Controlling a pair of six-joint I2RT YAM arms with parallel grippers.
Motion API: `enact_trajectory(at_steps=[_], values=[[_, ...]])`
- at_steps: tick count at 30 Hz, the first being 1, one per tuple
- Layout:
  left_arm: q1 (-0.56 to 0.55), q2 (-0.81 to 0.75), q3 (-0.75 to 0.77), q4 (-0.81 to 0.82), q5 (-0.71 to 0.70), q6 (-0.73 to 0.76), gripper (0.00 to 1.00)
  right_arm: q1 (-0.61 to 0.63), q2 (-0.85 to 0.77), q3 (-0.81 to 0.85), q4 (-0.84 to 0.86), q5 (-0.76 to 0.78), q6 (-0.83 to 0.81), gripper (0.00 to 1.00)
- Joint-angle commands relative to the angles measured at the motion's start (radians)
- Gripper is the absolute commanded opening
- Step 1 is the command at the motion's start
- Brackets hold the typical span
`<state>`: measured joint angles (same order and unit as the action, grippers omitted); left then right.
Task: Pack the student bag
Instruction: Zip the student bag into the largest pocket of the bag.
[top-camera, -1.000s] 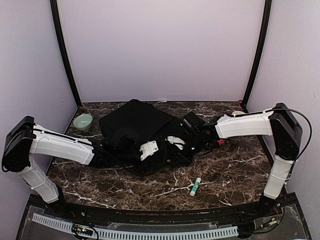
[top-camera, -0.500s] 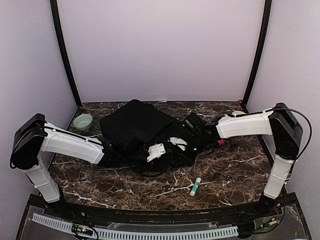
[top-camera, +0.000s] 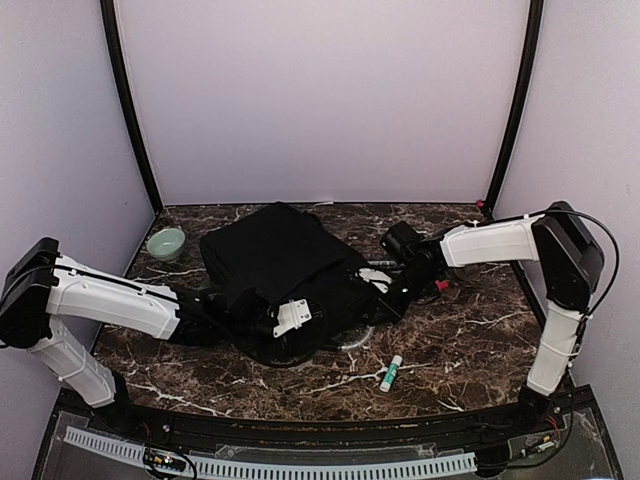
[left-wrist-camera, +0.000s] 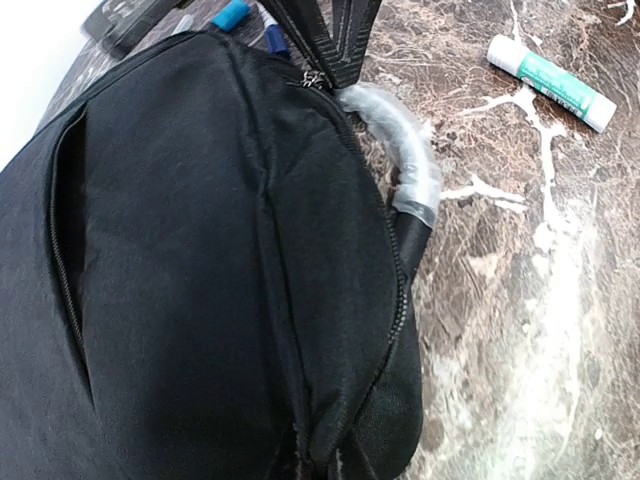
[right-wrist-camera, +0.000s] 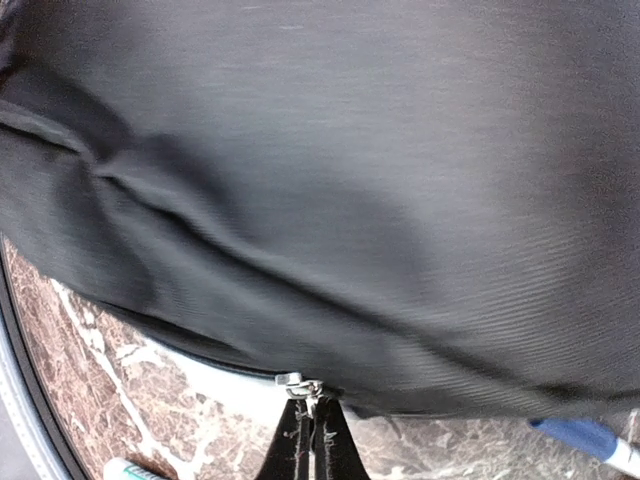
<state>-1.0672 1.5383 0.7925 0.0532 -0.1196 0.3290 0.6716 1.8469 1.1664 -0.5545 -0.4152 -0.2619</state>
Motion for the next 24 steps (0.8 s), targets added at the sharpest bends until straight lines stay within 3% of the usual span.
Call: enact_trajectory(at_steps=[1,7,8,11,13,18,24], values=[[-0.014,-0.134,-0.072,-0.150,-0.077,-0.109,0.00,-0.010,0.031,0.030,0.012,0.062,-0.013,0.00],[-0.014,-0.316,-0.139,-0.242,-0.275,-0.155,0.00,-0.005,0.040,0.051,0.045,-0.034,0.006,0.00],[-0.014,-0.343,-0.146,-0.250,-0.276,-0.153,0.05,-0.002,0.039,0.056,0.050,-0.051,0.008,0.00],[-0.014,-0.387,-0.146,-0.280,-0.257,-0.158,0.39,0.023,0.032,0.073,0.057,-0.087,0.008,0.00],[-0.014,-0.405,-0.135,-0.285,-0.221,-0.169,0.50,0.046,0.024,0.084,0.060,-0.103,0.008,0.00],[-0.014,-0.417,-0.106,-0.178,-0.121,-0.212,0.61,0.121,-0.006,0.112,0.060,-0.142,0.013,0.00],[-0.016,-0.314,-0.039,-0.040,-0.031,-0.242,0.65,0.204,-0.033,0.143,0.055,-0.160,0.026,0.00]])
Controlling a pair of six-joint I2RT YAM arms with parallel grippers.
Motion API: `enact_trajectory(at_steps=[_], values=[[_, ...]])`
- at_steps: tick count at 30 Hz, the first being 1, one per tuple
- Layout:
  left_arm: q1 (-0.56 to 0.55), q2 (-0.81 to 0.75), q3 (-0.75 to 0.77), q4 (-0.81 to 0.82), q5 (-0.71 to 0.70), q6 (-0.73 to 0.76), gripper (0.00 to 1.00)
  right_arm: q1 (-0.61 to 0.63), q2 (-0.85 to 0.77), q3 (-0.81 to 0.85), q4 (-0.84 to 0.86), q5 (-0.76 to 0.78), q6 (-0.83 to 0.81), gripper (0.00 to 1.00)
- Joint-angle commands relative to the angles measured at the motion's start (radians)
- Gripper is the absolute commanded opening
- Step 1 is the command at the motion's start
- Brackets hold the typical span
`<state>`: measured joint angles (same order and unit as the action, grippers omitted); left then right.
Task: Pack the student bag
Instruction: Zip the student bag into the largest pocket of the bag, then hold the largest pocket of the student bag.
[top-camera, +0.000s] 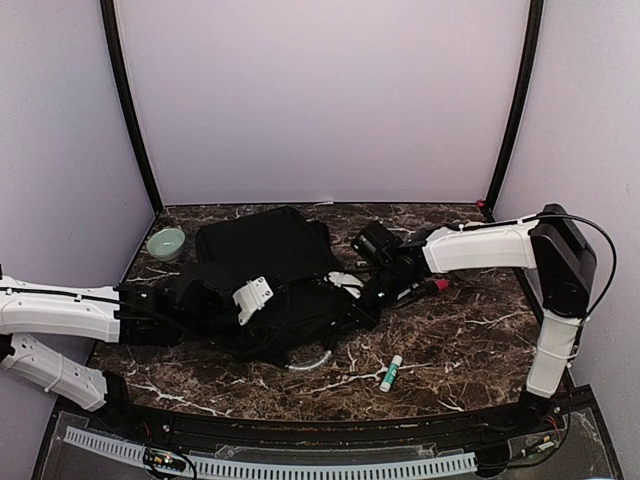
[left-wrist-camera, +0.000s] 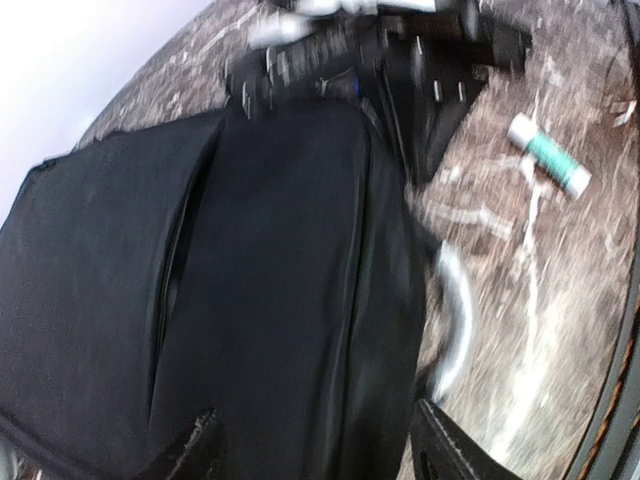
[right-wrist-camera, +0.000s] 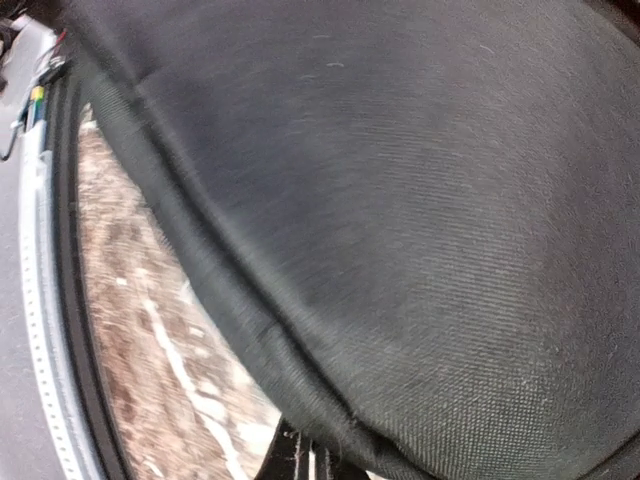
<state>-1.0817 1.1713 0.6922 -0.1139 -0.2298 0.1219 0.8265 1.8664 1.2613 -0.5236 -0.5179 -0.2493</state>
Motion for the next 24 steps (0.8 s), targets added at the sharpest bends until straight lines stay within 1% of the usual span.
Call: enact_trajectory(at_steps=[1,6,11,14,16,19,21,24], values=[[-0.001,0.075,0.072,0.144,0.089,-0.033,0.66,0.059,-0.052,0.054,0.020,-0.054,0.013,0.00],[-0.003,0.184,0.117,0.192,0.115,-0.019,0.66,0.081,-0.045,0.064,0.014,-0.061,0.019,0.00],[-0.003,0.247,0.108,0.230,0.119,-0.005,0.65,0.086,-0.042,0.061,0.019,-0.072,0.024,0.00],[-0.003,0.280,0.107,0.234,0.067,0.001,0.61,0.086,-0.044,0.057,0.022,-0.075,0.024,0.00],[-0.003,0.304,0.110,0.236,0.042,0.016,0.55,0.086,-0.044,0.052,0.023,-0.078,0.024,0.00],[-0.003,0.341,0.116,0.240,0.046,0.041,0.45,0.085,-0.042,0.042,0.027,-0.079,0.024,0.00],[-0.003,0.362,0.129,0.229,0.054,0.054,0.34,0.084,-0.037,0.035,0.023,-0.081,0.022,0.00],[-0.003,0.365,0.140,0.209,0.054,0.064,0.12,0.068,-0.033,0.015,0.017,-0.079,0.016,0.00]])
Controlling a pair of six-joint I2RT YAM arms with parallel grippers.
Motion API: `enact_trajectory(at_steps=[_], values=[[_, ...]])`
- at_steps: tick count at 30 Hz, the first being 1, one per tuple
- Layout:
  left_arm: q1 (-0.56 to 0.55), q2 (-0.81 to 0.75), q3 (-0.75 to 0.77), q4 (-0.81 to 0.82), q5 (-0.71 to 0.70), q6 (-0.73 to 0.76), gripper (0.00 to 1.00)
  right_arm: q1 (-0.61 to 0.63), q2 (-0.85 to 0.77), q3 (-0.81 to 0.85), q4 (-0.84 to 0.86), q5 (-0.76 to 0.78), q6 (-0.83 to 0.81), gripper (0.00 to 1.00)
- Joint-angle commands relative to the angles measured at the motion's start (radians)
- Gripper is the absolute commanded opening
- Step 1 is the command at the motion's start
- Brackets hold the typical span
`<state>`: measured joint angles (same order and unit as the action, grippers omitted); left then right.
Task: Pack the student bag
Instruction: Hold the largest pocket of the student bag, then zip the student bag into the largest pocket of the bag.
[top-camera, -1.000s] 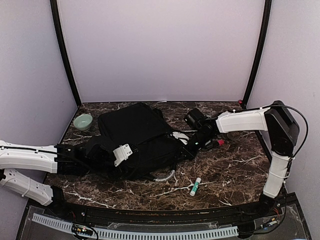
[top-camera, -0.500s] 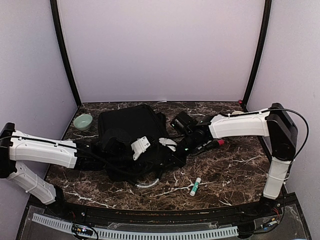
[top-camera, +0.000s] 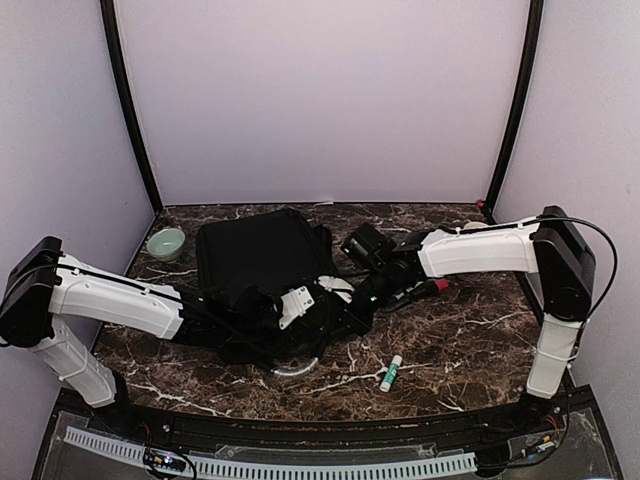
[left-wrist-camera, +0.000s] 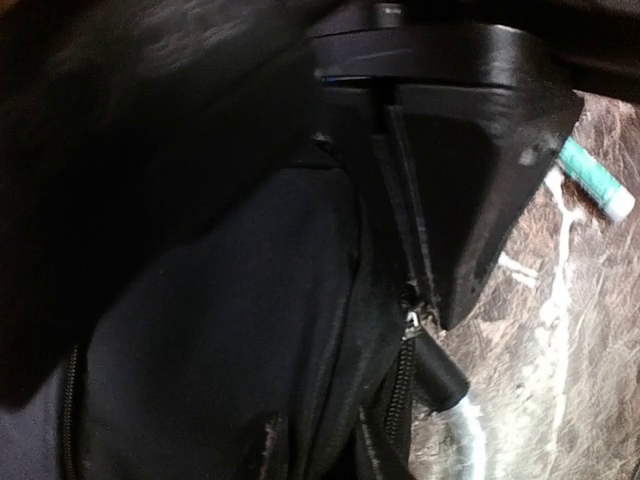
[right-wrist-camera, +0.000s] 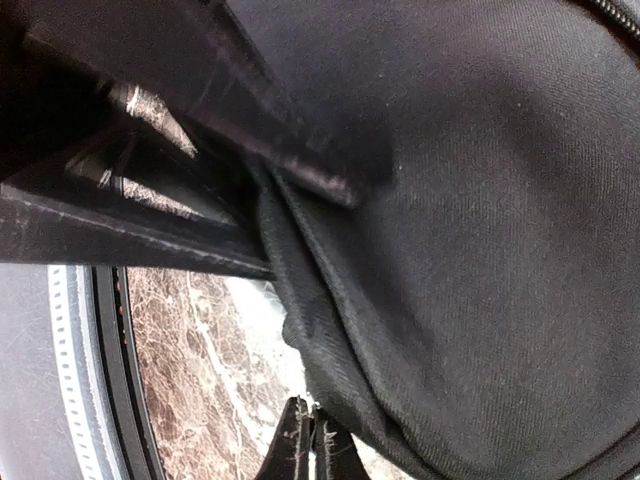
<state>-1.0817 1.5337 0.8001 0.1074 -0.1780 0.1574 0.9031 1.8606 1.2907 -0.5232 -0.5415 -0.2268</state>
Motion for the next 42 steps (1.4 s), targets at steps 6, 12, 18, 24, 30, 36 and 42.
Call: enact_trajectory(at_steps=[6,12,18,24,30,36,42], values=[[-0.003,-0.095,-0.027,0.001,0.000,0.058,0.00,-0.094,-0.021,-0.083,0.030,-0.018,-0.036,0.00],[-0.003,-0.163,-0.054,-0.063,0.059,0.071,0.00,-0.201,0.030,-0.070,0.026,-0.018,-0.024,0.00],[-0.003,-0.194,-0.075,-0.092,0.122,0.080,0.00,-0.234,0.077,-0.004,0.027,0.059,-0.036,0.00],[-0.009,-0.212,-0.096,-0.074,0.154,0.089,0.00,-0.256,0.151,0.107,0.016,0.103,-0.045,0.00],[-0.010,-0.203,-0.104,-0.057,0.153,0.084,0.00,-0.257,0.210,0.187,0.011,0.099,-0.020,0.00],[-0.010,-0.209,-0.110,-0.050,0.104,0.074,0.01,-0.257,0.182,0.166,0.030,0.122,-0.009,0.03],[-0.010,-0.227,-0.058,-0.093,0.059,0.061,0.24,-0.260,0.072,0.105,0.027,0.141,-0.023,0.25]])
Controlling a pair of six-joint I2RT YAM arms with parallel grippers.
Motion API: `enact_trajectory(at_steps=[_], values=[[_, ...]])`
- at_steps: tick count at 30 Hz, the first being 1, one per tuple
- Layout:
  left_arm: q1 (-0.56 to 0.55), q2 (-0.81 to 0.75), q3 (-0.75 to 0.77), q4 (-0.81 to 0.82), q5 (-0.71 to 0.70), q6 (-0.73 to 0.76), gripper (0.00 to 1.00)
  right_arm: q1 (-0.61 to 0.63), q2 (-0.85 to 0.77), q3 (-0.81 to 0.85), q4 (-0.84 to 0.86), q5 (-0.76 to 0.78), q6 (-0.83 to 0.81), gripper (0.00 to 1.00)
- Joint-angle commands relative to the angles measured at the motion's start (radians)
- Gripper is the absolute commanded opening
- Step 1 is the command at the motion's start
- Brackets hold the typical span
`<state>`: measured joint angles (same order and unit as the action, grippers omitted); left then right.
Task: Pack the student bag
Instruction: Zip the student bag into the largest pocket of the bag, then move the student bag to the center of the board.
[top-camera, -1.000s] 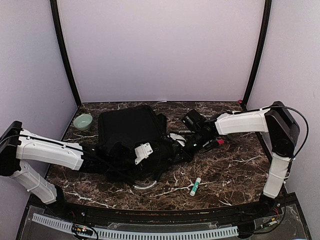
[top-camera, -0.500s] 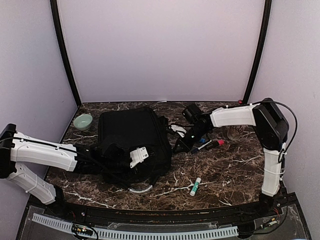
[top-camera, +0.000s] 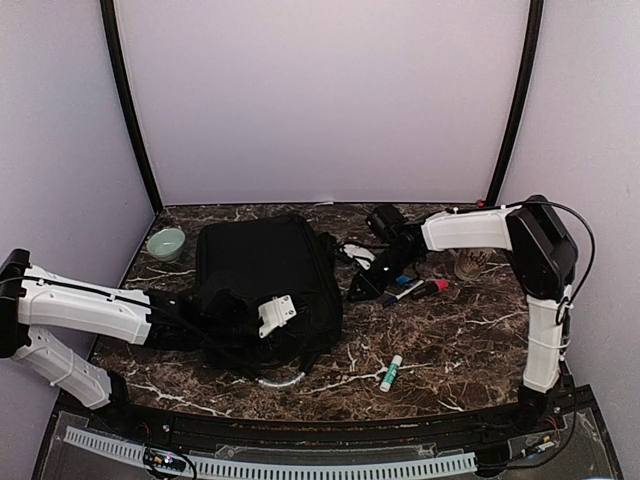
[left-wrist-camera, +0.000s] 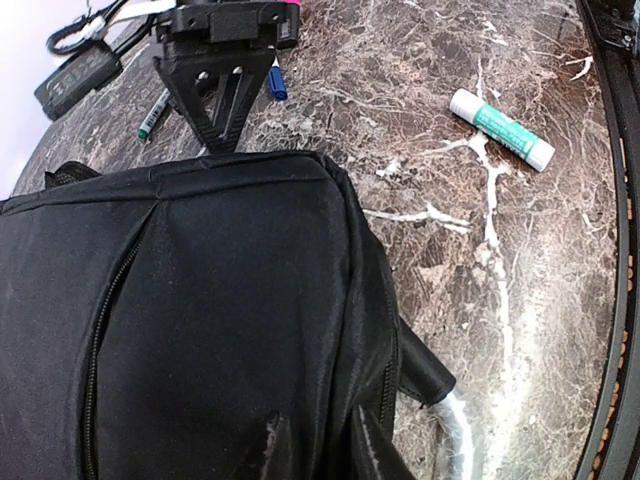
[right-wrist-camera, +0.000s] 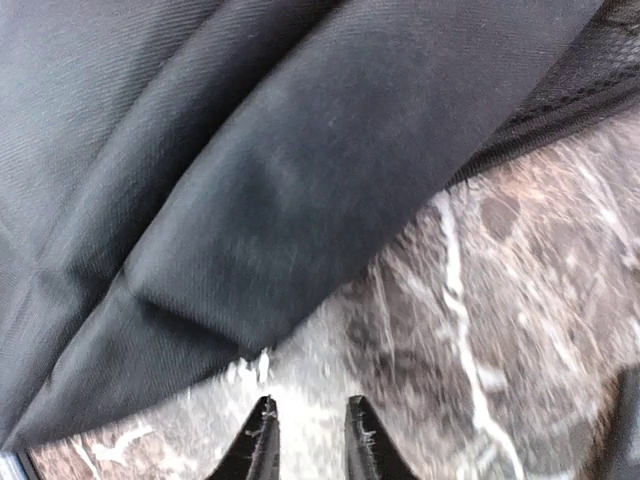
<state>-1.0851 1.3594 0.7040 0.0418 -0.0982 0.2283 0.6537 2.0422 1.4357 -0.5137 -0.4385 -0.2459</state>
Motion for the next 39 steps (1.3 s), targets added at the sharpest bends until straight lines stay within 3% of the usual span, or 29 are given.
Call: enact_trajectory(at_steps=[1,4,9,15,18,22,26,29,34,39], values=[[-0.007,-0.057,0.053,-0.047,-0.029,-0.007,0.25,-0.014,-0.137,-0.056,0.017,0.043,-0.006,0.28],[-0.007,-0.073,0.102,-0.102,-0.074,0.012,0.30,-0.026,-0.220,-0.101,0.013,0.046,-0.008,0.33],[-0.006,-0.109,0.151,-0.119,-0.166,0.069,0.51,-0.042,-0.349,-0.160,-0.003,0.045,-0.025,0.37],[0.000,-0.151,0.173,0.031,-0.344,0.175,0.75,-0.047,-0.484,-0.156,-0.042,0.094,-0.046,0.40],[0.034,-0.141,0.227,0.078,-0.388,0.201,0.88,-0.048,-0.529,-0.123,-0.077,0.125,-0.054,0.43],[0.114,-0.088,0.332,0.048,-0.391,0.192,0.97,-0.051,-0.600,-0.096,-0.090,0.168,-0.052,0.53],[0.209,-0.014,0.420,-0.012,-0.416,0.135,0.99,-0.056,-0.674,-0.121,-0.084,0.176,-0.052,0.71],[0.289,0.040,0.470,-0.119,-0.465,-0.008,0.99,-0.055,-0.708,-0.171,-0.117,0.162,-0.076,0.80],[0.442,0.051,0.464,-0.349,-0.404,-0.304,0.98,-0.057,-0.705,-0.257,-0.233,0.076,-0.160,0.79],[0.575,-0.004,0.348,-0.514,-0.340,-0.523,0.95,-0.052,-0.718,-0.397,-0.272,0.031,-0.269,0.73]])
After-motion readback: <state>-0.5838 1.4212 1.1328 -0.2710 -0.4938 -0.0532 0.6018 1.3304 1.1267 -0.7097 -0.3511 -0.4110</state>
